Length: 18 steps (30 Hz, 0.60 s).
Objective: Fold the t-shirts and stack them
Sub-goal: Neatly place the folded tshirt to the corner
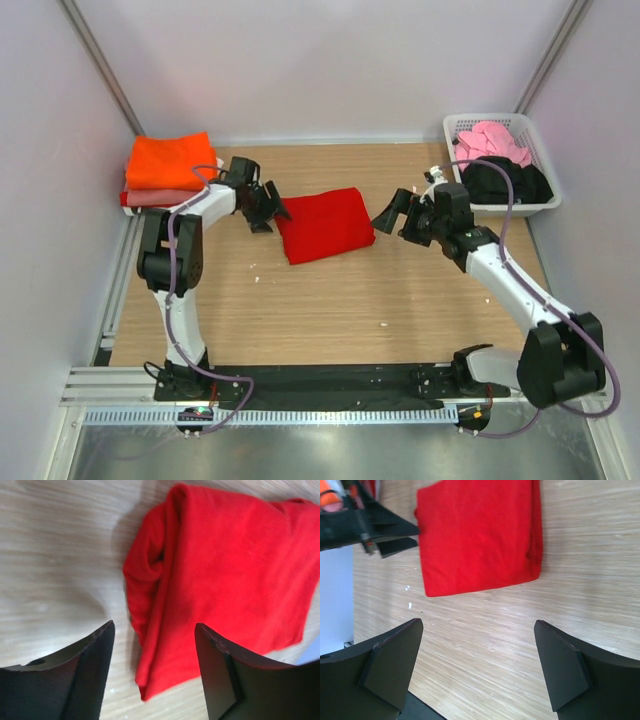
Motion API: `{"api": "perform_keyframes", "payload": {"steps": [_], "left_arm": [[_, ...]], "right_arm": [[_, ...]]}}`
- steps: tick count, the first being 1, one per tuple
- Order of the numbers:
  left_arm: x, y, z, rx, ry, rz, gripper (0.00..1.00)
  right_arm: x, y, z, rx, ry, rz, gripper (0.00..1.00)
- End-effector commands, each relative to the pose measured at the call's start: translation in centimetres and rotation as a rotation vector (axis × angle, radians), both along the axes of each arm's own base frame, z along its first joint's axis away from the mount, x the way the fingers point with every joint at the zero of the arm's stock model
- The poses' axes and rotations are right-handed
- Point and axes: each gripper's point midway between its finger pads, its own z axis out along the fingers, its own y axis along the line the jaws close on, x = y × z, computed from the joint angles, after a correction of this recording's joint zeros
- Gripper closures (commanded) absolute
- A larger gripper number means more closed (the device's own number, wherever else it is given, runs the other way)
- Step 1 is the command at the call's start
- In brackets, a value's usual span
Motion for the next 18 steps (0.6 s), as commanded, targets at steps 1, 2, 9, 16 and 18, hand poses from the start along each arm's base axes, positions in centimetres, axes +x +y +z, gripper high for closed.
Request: {"api": "perform_keyframes", "payload": {"steps": [1, 2, 9, 16, 18], "left_arm": [[2.0, -0.3, -0.9, 0.021, -0.038, 0.012, 0.35], [1.9, -0.5, -1.9, 0.03, -0.02, 0.008, 0.38], [3.2, -1.9, -4.3, 0.06, -0.007, 0.008, 0.45], [4.6, -4.2, -2.9, 0.022, -0.051, -0.028, 1.0], [5.0, -4.0, -1.3, 0.037, -0.076, -0.029, 1.0]], "right_arm": [[-1.7, -0.2, 1.4, 0.009, -0.047, 0.012, 0.0], [-1.9, -0.4, 1.4, 0.004, -0.05, 0.009, 0.0], [-3.8, -0.4, -0.5, 0.004, -0.022, 0.039, 0.0], [-5.1, -0.7, -3.1, -0.007, 0.012, 0.053, 0.0], [-5.3, -0.7, -3.6, -0.009, 0.022, 0.058, 0.0]]}}
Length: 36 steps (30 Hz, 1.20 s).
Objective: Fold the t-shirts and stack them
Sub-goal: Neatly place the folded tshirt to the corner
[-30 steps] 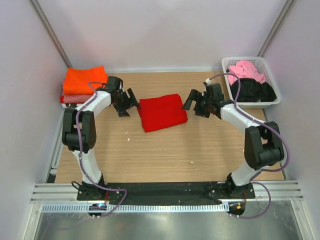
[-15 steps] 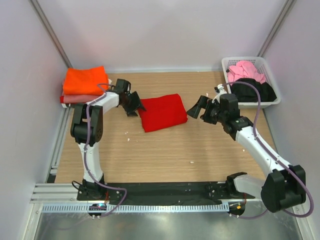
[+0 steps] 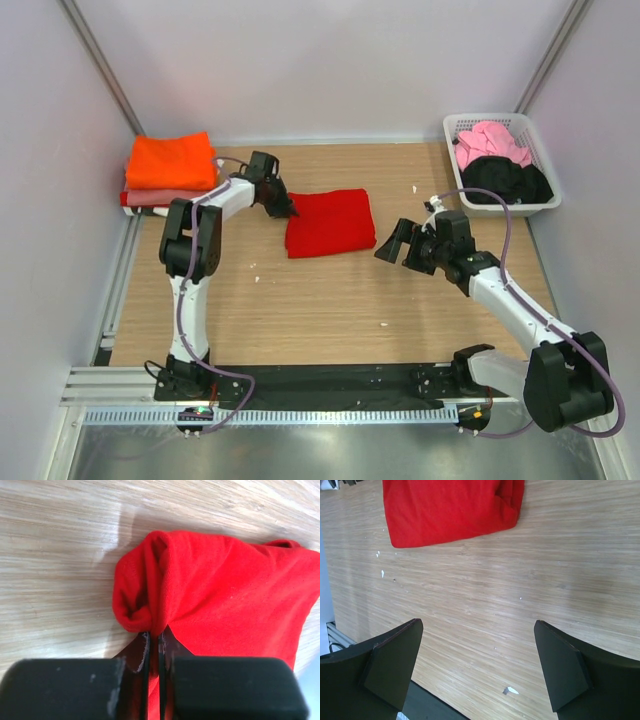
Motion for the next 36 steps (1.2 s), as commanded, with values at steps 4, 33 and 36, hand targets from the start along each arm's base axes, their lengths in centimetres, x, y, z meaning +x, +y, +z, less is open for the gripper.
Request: {"api": "perform_keyframes", "payload": {"steps": [4, 33, 36], "left_arm": [[0.5, 1.3, 5.6, 0.085, -0.046, -0.039, 1.0], [5.3, 15.1, 24.3, 0.136, -0.281, 0.105, 1.0], [5.4, 17.6, 26.5, 0.136, -0.342, 0.147, 1.0]], "right_arm": [[0.0, 0.5, 1.2, 0.027, -0.074, 0.038, 0.0], [-2.0, 1.3, 0.3, 0.076, -0.075, 0.104, 0.0], [-2.0, 1.4, 0.4, 0.08, -0.077, 0.109, 0.0]]}}
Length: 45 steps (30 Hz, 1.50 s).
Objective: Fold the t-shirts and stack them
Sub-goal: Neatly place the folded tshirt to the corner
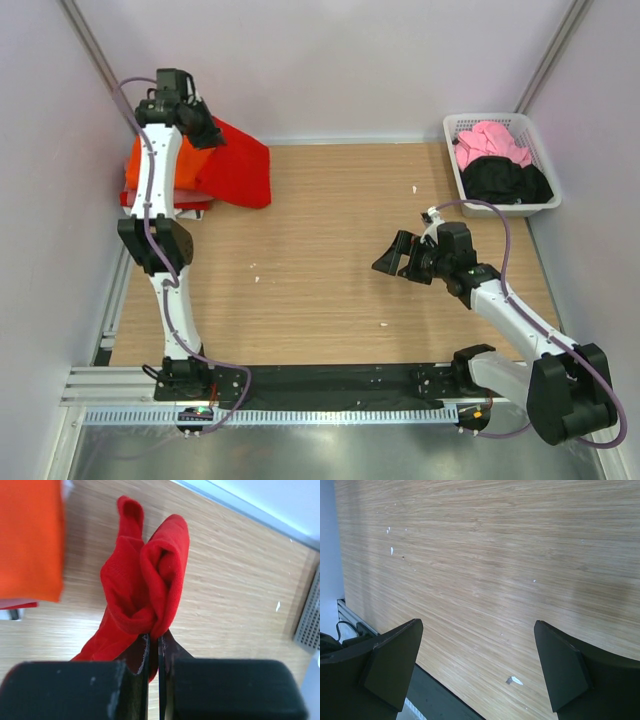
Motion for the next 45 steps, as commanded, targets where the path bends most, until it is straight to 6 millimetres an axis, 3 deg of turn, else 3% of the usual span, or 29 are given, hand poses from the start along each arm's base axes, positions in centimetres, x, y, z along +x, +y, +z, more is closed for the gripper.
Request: {"api": "perform_keyframes", "payload": {"steps": [1, 6, 15, 20, 23, 28, 35, 45], "left_arm": [[-0.7, 2.4, 4.6, -0.021, -0.106, 0.017, 1.0], [-0.5, 3.6, 8.6, -0.004, -0.223, 0.029, 1.0], [-0.4, 6.9, 12.1, -0.025, -0.325, 0.098, 1.0], [-1.4, 8.2, 15.4, -0.043, -0.406, 0.126, 1.0], [-1.7, 9.2, 16.0, -0.036, -0.425, 0.146, 1.0], [-1.8, 10.6, 15.8, -0.042, -0.422, 0.17, 1.0], [-0.5, 11.1, 13.4, -0.044, -0.376, 0.161, 1.0], [1.8, 13.4, 10.1, -0.002, -0.349, 0.138, 0.97]], "right_arm": [[0.5, 0.5, 1.4, 0.02, -0.071, 0.027, 0.0], [0.5, 0.6, 1.5, 0.029, -0.072, 0.032, 0.0], [0.3, 0.7, 1.1, 0.032, -0.063, 0.038, 0.0], [0.4, 0.8, 1.0, 0.037, -0.058, 0.039, 0.0], [0.4, 0.9, 0.9, 0.04, -0.054, 0.044, 0.0], [0.3, 1.0, 0.8, 0.045, -0.054, 0.048, 0.0], [0.3, 0.9, 0.6, 0.041, -0.048, 0.045, 0.0], [0.2, 0.8, 0.1, 0.036, -0.036, 0.044, 0.0]]}}
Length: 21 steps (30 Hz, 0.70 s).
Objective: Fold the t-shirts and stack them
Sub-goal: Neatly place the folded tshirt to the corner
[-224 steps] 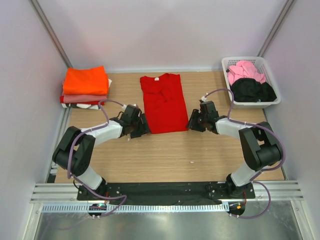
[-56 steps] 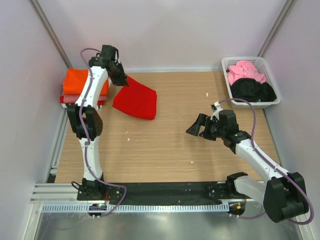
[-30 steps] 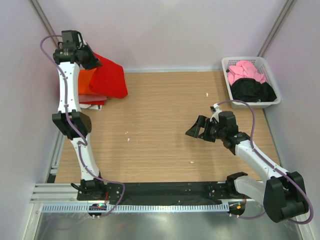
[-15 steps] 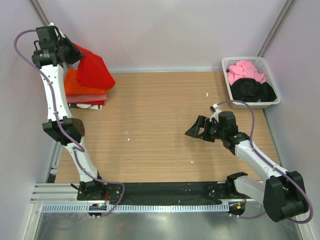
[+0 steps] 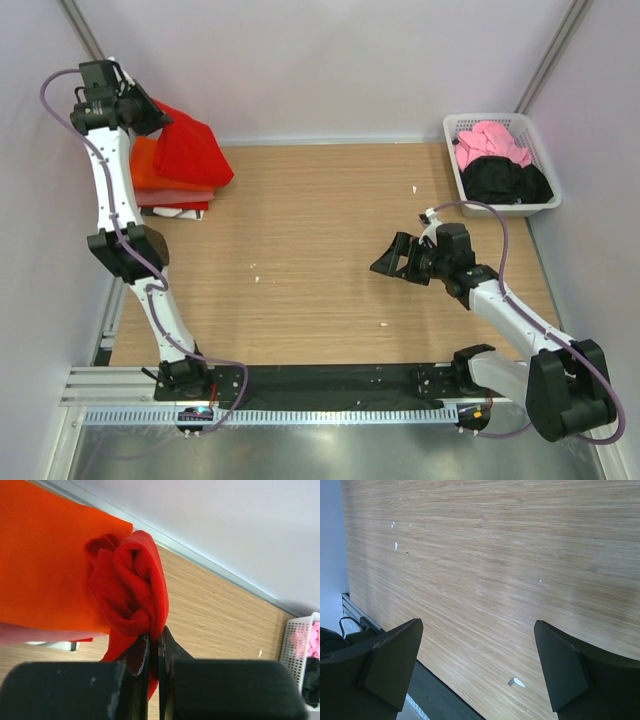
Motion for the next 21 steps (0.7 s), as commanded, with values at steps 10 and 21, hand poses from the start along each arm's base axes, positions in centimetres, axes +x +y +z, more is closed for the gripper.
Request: {"api": "perform_keyframes", "payload": {"steps": [10, 21], "left_arm": [[3.8, 4.4, -0.5, 0.146, -0.092, 0.06, 0.94], [6.0, 8.6, -0.3, 0.277, -0.154, 0.196, 0.88]], "right_arm": [[0.3, 0.3, -0.3, 0.0, -0.016, 0.014, 0.0], [0.3, 0.3, -0.9, -0.008, 0.005, 0.015, 0.0]]}}
